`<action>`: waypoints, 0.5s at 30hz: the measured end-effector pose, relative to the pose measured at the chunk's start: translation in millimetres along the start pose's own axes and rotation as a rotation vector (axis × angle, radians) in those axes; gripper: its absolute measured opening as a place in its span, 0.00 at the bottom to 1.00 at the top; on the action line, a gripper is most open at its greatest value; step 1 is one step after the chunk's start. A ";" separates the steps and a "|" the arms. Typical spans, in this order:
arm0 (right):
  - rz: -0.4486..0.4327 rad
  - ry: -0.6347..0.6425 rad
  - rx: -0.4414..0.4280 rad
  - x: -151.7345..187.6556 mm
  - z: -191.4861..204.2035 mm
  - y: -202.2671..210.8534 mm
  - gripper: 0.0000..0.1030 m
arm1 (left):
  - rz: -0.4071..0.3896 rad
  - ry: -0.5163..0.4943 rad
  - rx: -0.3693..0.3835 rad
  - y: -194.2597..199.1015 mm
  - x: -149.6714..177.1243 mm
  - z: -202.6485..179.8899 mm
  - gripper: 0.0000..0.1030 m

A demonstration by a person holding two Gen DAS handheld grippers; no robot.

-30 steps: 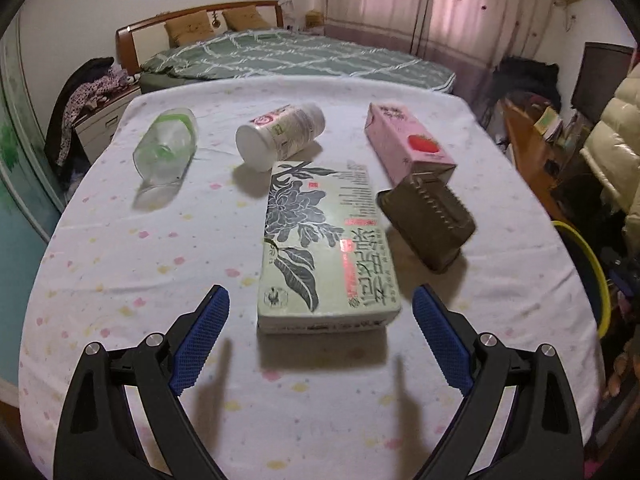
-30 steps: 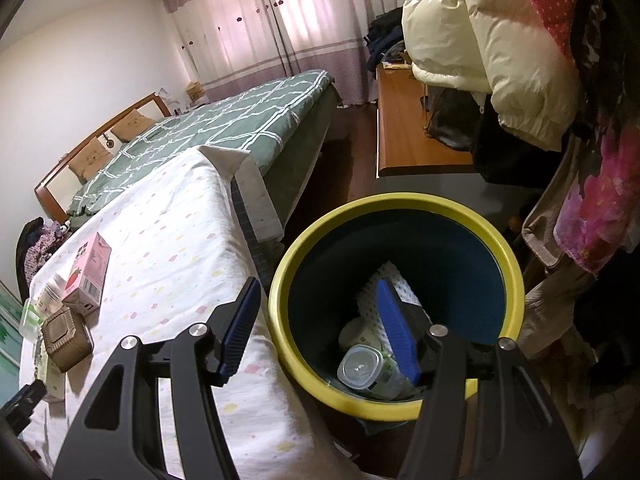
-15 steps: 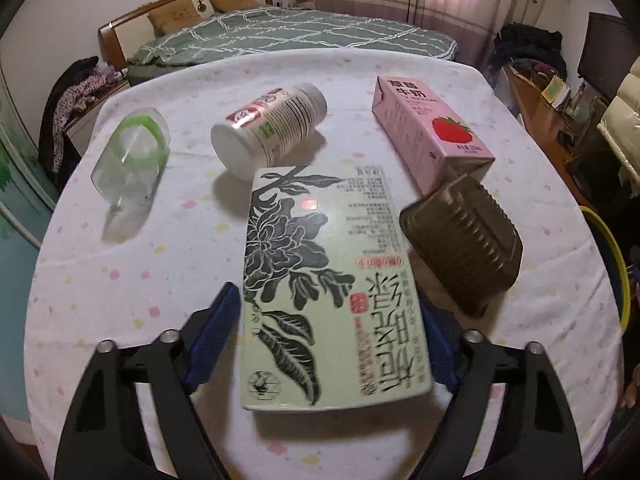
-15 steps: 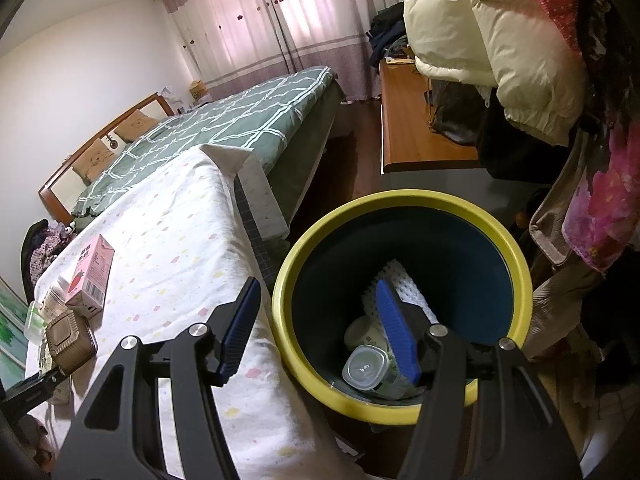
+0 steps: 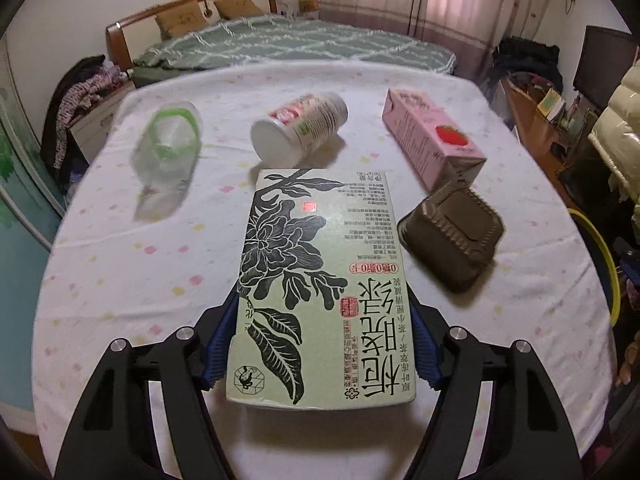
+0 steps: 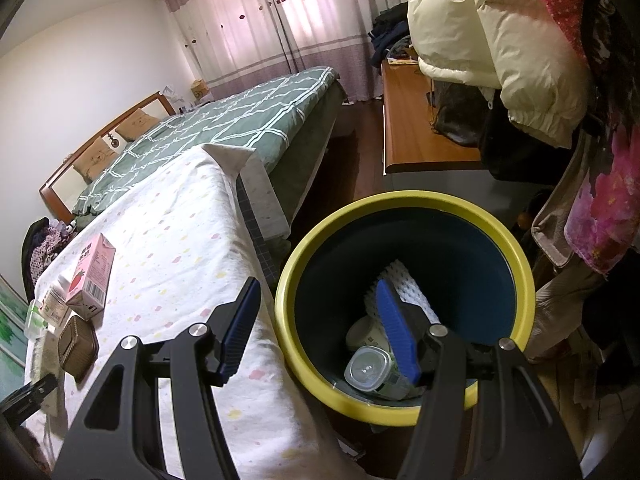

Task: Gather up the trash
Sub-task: 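Carry the tissue box over the bin and open the left gripper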

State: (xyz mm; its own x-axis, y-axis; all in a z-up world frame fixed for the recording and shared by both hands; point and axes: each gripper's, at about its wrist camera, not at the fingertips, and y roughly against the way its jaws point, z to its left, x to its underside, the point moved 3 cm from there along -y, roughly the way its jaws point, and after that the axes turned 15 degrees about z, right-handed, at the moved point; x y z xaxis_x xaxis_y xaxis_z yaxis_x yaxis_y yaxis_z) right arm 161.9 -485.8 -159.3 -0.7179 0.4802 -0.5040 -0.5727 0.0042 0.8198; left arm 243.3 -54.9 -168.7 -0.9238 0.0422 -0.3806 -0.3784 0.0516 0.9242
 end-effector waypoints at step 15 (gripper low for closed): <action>-0.035 -0.027 0.008 2.1 -25.9 16.2 0.56 | -0.131 -0.211 0.124 75.9 0.5 -104.2 0.69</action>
State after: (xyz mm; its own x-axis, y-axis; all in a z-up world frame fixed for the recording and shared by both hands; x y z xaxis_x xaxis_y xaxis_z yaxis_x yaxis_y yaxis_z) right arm 140.9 -507.4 -154.1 -0.6864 0.5029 -0.5253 -0.5943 0.0284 0.8038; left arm 208.0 -154.9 -95.5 -0.8301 0.2329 -0.5066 -0.4714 0.1919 0.8608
